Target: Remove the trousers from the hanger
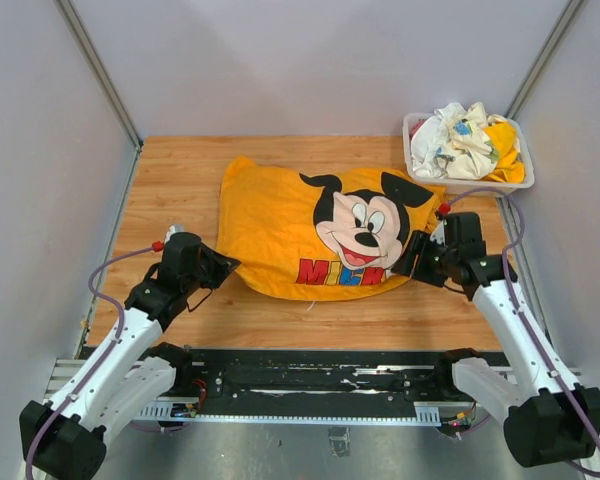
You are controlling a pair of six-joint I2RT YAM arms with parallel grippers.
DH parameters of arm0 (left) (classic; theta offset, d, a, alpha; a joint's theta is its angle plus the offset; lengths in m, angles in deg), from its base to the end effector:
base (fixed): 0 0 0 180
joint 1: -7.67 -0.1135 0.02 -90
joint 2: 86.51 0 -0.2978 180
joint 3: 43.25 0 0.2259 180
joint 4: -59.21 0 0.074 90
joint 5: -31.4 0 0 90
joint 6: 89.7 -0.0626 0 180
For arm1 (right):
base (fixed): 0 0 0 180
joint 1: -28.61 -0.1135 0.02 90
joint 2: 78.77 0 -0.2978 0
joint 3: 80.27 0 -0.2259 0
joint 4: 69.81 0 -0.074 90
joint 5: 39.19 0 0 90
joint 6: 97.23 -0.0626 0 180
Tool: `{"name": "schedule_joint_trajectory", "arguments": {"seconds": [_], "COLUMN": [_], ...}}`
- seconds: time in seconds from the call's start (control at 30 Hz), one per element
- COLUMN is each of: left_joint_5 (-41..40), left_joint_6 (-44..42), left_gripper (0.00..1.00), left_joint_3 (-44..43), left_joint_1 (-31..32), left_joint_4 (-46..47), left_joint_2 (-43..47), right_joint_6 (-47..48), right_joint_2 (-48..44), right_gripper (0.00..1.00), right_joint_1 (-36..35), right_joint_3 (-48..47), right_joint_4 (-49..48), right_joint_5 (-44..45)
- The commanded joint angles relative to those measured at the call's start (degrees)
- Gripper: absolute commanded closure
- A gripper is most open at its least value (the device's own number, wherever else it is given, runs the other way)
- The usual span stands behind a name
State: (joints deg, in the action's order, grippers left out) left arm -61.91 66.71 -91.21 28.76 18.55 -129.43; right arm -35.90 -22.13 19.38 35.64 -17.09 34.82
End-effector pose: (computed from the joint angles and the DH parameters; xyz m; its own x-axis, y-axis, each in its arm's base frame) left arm 0.1300 -0.0462 0.2566 -0.5065 -0.7852 -0.3561 -0.3717 0.5716 -0.7315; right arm 0.1696 0.0450 0.2962 -0.7810 0.3403 -0.5236 0.0332 0.8599 0.5094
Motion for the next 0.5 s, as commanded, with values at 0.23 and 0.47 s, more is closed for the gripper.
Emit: {"name": "schedule_joint_trajectory", "arguments": {"seconds": [0.23,0.47], "left_joint_5": [1.8,1.6], "left_joint_6": [-0.6,-0.7], "left_gripper": [1.0,1.0], "left_joint_3": [-2.4,-2.6], "left_joint_1": [-0.5,-0.6], "left_joint_4": [4.0,3.3], "left_joint_2": [-0.6,-0.4], "right_joint_6": [-10.7,-13.5], "right_joint_2": [-5.2,-2.4], "right_gripper": [0.55,0.55], "right_joint_1": [4.5,9.5], "right_joint_3": [23.1,28.7], "right_joint_4": [-15.3,-28.8], "right_joint_5": [-1.0,-1.9]}}
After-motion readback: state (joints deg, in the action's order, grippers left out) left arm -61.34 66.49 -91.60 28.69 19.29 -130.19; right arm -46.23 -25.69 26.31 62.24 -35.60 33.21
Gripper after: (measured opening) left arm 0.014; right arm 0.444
